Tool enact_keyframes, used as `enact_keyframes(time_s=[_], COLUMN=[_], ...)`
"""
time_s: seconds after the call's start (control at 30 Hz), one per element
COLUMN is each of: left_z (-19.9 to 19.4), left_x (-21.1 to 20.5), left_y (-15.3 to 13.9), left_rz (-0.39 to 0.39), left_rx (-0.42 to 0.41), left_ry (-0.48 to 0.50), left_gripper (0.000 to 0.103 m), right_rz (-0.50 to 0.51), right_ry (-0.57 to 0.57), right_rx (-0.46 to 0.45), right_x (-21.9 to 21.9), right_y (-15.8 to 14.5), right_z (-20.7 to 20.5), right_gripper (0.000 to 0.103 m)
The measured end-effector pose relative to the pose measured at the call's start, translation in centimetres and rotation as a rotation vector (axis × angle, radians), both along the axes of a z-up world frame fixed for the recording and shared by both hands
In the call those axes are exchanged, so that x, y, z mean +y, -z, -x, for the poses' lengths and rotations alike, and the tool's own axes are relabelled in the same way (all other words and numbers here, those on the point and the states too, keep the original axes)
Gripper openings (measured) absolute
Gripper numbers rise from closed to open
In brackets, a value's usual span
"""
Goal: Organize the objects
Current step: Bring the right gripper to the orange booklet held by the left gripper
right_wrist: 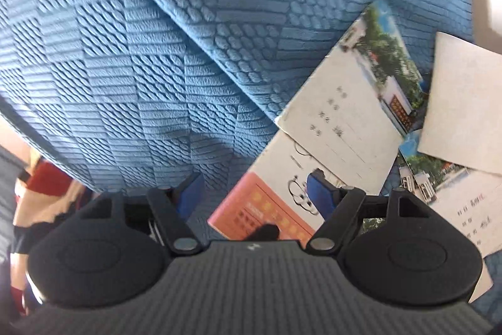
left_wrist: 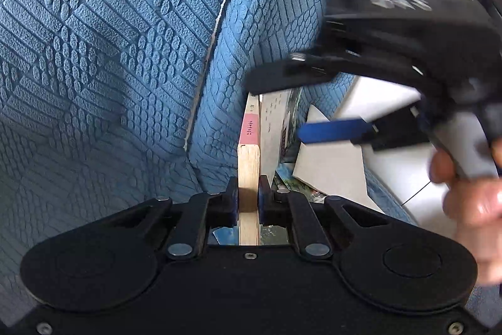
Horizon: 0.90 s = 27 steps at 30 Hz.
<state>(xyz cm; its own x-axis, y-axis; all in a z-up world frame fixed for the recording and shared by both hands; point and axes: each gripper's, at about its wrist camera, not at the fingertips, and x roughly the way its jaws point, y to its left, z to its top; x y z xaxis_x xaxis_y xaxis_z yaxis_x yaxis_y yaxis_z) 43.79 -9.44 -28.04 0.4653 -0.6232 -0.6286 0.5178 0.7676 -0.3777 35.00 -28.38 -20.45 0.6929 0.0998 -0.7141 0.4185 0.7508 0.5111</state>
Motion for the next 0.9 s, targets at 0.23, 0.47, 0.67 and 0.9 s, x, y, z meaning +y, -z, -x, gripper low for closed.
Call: enact_keyframes(time_s=[0.23, 0.47, 0.67, 0.9], left_z=[-0.3, -0.2, 0.7, 2.6], left_x=[0.2, 0.4, 0.2, -0.1], left_y=[-0.2, -0.3, -0.8, -1.8], left_rz=[0.009, -0.001, -0.019, -0.051], left_rx=[0.017, 0.029, -0.007, -0.087], left_ry=[-0.003, -0.006, 0.014, 0.037], left_gripper=[0.010, 0.010, 0.010, 0.010], right_rz=[0.055, 0.111, 0.153, 0.192], right_ry=[-0.080, -0.161, -0.217, -0.309], right_rx=[0.176, 0.303, 0.371, 0.423], right_x=[0.5, 1.2, 1.9, 2.5], right_y=[0.5, 2.1, 1.9, 1.4], right_z=[-4.8, -6.7, -7.7, -7.9], right_gripper=[0.067, 0.058, 0.058, 0.058])
